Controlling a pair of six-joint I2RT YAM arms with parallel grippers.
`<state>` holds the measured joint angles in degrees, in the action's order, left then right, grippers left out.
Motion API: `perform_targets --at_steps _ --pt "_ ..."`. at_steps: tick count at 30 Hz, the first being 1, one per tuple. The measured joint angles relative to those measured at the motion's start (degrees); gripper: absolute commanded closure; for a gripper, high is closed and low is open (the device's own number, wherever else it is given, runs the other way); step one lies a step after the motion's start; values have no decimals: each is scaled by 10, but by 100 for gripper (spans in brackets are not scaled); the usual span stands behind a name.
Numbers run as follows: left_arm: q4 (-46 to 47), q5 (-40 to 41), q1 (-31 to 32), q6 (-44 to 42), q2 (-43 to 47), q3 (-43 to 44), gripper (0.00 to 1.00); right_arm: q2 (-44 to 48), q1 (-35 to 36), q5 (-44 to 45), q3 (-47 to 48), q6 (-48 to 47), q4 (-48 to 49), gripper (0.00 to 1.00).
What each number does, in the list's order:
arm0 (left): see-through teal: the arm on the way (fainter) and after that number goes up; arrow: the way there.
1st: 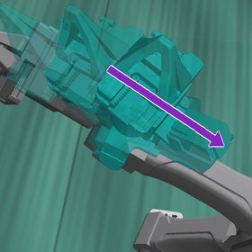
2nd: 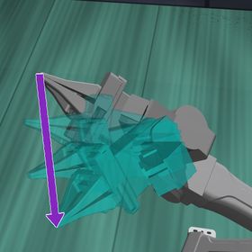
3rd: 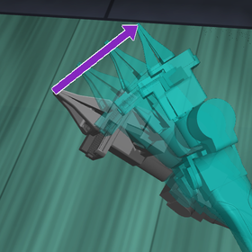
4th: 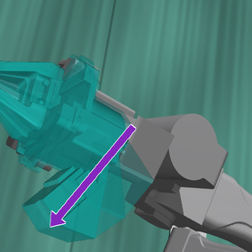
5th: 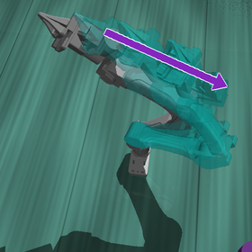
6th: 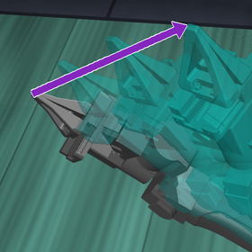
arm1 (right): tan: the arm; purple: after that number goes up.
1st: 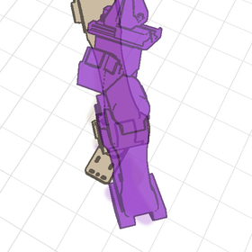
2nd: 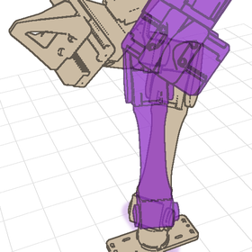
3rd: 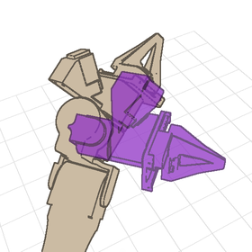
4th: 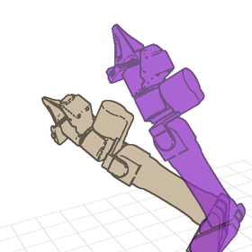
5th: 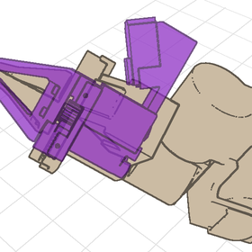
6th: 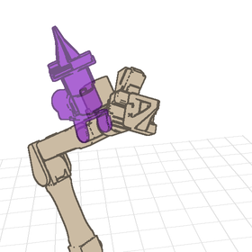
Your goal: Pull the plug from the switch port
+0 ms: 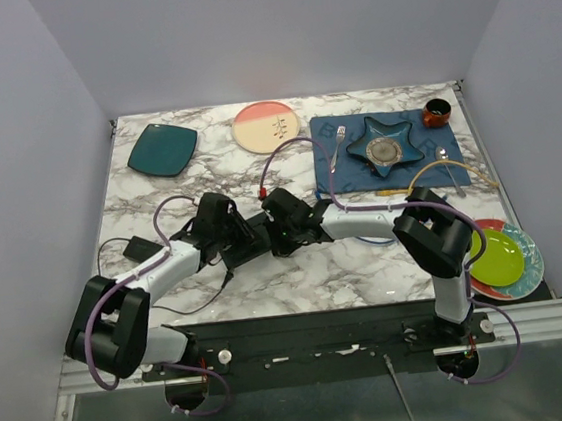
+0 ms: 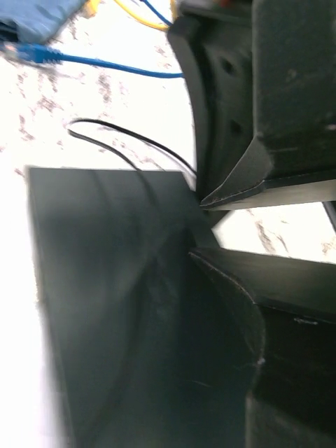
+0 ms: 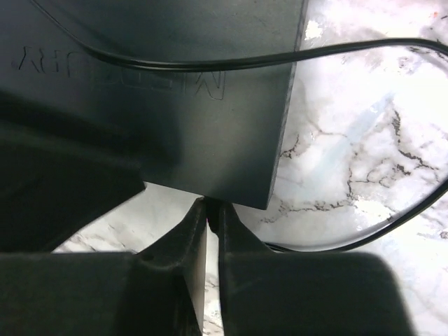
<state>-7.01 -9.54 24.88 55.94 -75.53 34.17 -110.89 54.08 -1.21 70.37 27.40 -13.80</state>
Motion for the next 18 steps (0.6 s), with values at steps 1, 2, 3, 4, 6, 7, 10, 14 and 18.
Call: perform_targets --at_steps 1,2,3,4,6,7,10,14,18 --pt "0 2 0 -2 -9 9 59 1 2 3 0 1 -2 65" --pt "1 6 0 -4 -21 19 59 2 2 5 0 2 -4 64" --pt "1 8 0 -5 -27 23 59 3 3 8 0 2 -7 63" --pt "2 10 0 -5 -35 27 59 5 4 13 0 0 -10 62" --pt "5 11 0 -5 -38 28 59 7 4 23 0 0 -16 61" --pt "5 11 0 -5 -39 28 59 7 5 27 0 0 -18 61" --pt "6 12 0 -5 -39 28 59 8 6 41 2 0 -24 62" --pt "6 12 0 -5 -39 28 59 7 7 57 5 -1 -31 63" --pt "7 12 0 -5 -39 28 59 5 9 75 13 -4 -38 65"
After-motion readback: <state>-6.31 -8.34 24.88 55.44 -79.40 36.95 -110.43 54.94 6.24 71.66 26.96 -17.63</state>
